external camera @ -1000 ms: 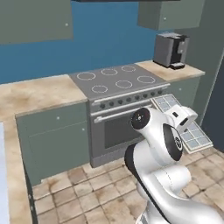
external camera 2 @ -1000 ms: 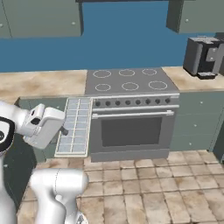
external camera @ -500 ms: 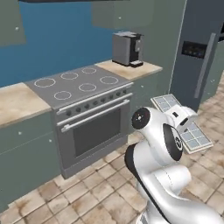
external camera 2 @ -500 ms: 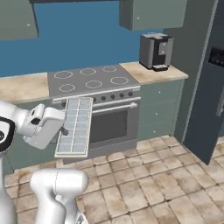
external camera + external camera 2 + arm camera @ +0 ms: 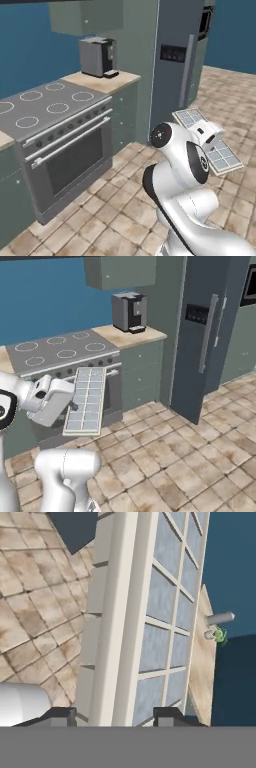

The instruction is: The ice cube tray has been filled with water. Take the tray and place it in the freezer to make ice. Close the freezer door after placing the tray.

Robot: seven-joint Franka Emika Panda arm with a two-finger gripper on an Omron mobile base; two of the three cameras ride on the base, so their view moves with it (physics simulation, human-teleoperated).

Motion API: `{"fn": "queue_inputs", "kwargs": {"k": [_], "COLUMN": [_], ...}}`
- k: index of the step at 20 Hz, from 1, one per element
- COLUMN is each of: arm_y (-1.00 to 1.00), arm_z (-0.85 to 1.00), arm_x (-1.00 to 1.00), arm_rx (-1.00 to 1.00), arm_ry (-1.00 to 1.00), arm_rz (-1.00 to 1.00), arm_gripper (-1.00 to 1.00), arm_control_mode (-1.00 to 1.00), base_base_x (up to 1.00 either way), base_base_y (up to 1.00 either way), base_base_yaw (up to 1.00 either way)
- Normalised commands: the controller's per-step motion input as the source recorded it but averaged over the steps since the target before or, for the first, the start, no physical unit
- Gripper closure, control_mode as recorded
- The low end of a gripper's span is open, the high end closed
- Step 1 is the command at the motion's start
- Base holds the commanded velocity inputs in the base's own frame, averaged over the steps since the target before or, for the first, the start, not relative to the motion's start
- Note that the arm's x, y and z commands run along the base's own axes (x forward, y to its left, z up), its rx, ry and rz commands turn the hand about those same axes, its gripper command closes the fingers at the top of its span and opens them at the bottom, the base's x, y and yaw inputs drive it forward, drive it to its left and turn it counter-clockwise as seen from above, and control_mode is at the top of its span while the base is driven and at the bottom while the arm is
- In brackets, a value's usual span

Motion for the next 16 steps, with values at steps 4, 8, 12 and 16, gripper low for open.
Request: {"fn": "queue_inputs", "kwargs": {"k": [4,8,12,16], "arm_y": [0.0,0.0,0.0,0.0], "arm_z": [0.0,0.0,0.0,0.0], "arm_x": [0.0,0.0,0.0,0.0], "arm_rx": [0.0,0.0,0.0,0.0], "arm_ry": [0.0,0.0,0.0,0.0], "arm_rz": [0.0,0.0,0.0,0.0], "arm_gripper": [1.0,1.0,1.0,1.0], "arm_control_mode": [1.0,1.0,1.0,1.0], "base_base_x": [0.0,0.0,0.03,0.24], "base_base_y": [-0.22,-0.17,-0.1,0.0], "base_base_yaw": [-0.51,-0.55,-0.55,-0.49]}}
